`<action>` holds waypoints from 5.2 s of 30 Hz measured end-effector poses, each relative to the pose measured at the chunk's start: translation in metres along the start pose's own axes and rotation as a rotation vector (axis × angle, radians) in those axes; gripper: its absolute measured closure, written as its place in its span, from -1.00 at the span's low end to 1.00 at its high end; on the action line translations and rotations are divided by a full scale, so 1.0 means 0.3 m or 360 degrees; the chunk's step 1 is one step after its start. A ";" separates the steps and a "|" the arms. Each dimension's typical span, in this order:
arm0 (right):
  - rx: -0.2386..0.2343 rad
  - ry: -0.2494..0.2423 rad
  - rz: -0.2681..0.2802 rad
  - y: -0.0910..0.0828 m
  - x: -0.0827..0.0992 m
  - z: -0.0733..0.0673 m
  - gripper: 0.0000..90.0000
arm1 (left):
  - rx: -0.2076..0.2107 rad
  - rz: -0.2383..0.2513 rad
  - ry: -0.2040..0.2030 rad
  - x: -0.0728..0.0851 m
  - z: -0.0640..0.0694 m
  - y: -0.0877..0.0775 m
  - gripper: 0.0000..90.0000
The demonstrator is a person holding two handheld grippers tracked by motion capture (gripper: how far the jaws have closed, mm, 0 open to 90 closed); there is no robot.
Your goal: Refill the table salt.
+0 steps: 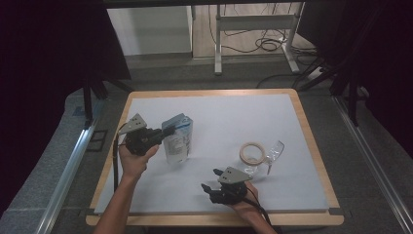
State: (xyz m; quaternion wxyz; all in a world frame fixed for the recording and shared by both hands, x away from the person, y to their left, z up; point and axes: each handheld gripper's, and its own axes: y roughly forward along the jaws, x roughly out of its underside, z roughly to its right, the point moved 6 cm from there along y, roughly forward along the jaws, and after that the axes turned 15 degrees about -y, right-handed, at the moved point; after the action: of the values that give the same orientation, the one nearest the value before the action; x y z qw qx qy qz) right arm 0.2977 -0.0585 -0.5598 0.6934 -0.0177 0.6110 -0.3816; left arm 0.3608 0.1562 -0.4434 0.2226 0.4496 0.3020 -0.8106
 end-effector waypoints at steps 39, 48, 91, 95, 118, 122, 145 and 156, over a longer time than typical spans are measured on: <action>0.0325 0.0068 -0.0045 0.046 -0.025 0.049 -0.35 | 0.0393 -0.0069 0.0057 -0.008 0.282 0.047 1.00; 0.0349 0.0006 0.0023 0.052 -0.042 0.055 -0.34 | 0.0406 -0.0090 0.0032 -0.008 0.290 0.075 1.00; 0.0298 0.0023 -0.0021 0.009 -0.001 0.001 0.12 | 0.0437 -0.0202 0.0001 -0.014 0.343 0.192 1.00; 0.0313 0.0038 -0.0035 0.011 0.000 0.000 0.12 | 0.0442 -0.0209 0.0019 -0.005 0.356 0.202 1.00; 0.0339 0.0053 -0.0063 -0.022 0.011 0.020 -0.73 | 0.0458 -0.0149 0.0046 -0.008 0.374 0.143 1.00; 0.0339 0.0002 0.0038 -0.027 -0.033 0.022 -0.83 | 0.0493 -0.0154 0.0042 -0.007 0.392 0.131 1.00; 0.0292 0.0152 0.0164 -0.012 -0.048 0.044 -0.59 | 0.0490 -0.0180 0.0055 0.011 0.444 0.192 1.00; 0.0242 0.0223 0.0124 0.006 -0.034 0.027 -0.59 | 0.0465 -0.0234 0.0021 0.008 0.426 0.256 1.00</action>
State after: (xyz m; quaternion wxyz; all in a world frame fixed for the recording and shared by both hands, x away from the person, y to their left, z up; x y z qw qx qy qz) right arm 0.3059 -0.0550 -0.5501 0.6627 0.0856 0.6274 -0.3999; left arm 0.3323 0.0127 -0.4149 0.0930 0.4592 0.2144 -0.8570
